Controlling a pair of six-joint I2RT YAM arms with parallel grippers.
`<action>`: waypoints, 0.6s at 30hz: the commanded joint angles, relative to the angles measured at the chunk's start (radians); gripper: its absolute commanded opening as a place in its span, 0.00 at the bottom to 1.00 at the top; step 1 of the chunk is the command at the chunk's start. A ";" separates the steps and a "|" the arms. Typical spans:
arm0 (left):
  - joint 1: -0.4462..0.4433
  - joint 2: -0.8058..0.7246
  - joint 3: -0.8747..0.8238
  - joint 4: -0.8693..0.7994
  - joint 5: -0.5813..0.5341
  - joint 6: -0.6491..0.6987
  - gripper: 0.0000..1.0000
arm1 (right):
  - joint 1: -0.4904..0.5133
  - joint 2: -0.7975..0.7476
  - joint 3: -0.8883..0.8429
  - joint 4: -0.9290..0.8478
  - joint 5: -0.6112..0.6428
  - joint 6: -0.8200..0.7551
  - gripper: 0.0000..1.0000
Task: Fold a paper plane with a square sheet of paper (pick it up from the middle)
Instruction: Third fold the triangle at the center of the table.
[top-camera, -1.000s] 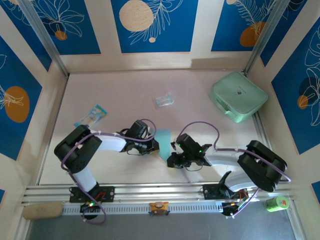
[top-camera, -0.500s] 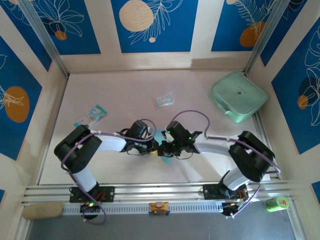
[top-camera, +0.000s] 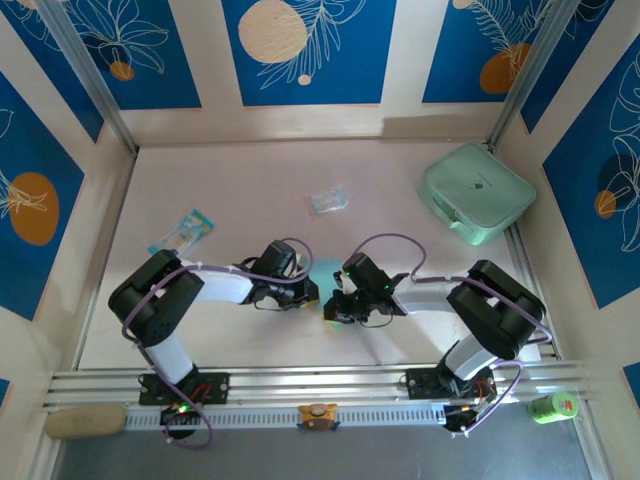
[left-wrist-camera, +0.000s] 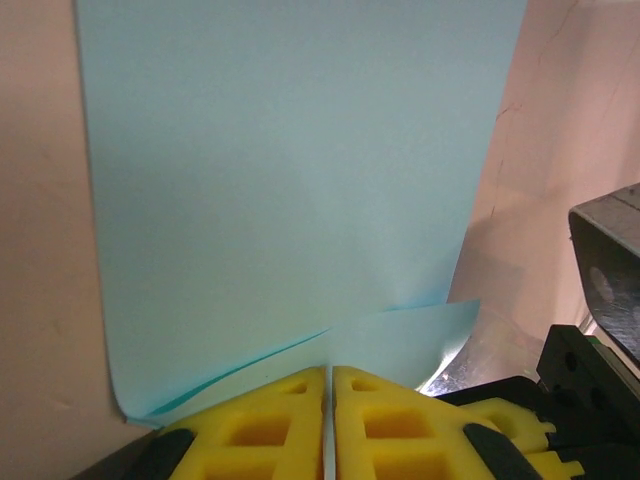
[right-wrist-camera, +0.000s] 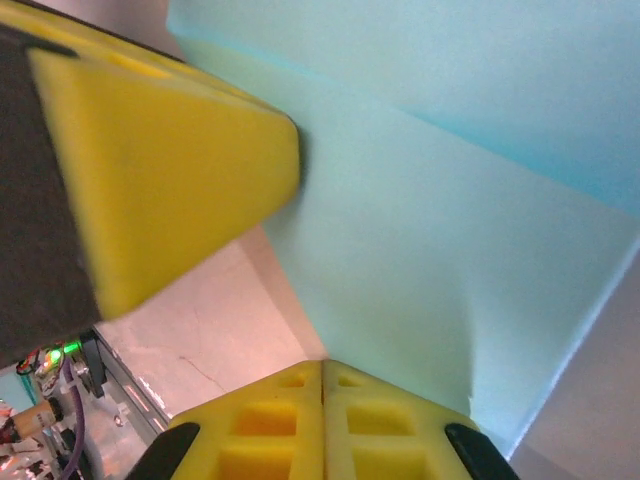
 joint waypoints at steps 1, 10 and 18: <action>-0.003 0.006 0.016 -0.054 -0.043 0.041 0.11 | -0.010 -0.016 -0.056 -0.046 -0.034 0.025 0.06; -0.006 -0.095 0.026 -0.032 -0.042 0.071 0.18 | -0.032 0.012 -0.083 0.020 -0.076 0.056 0.03; -0.066 -0.067 0.050 -0.065 -0.040 0.034 0.12 | -0.033 0.041 -0.072 0.013 -0.061 0.084 0.01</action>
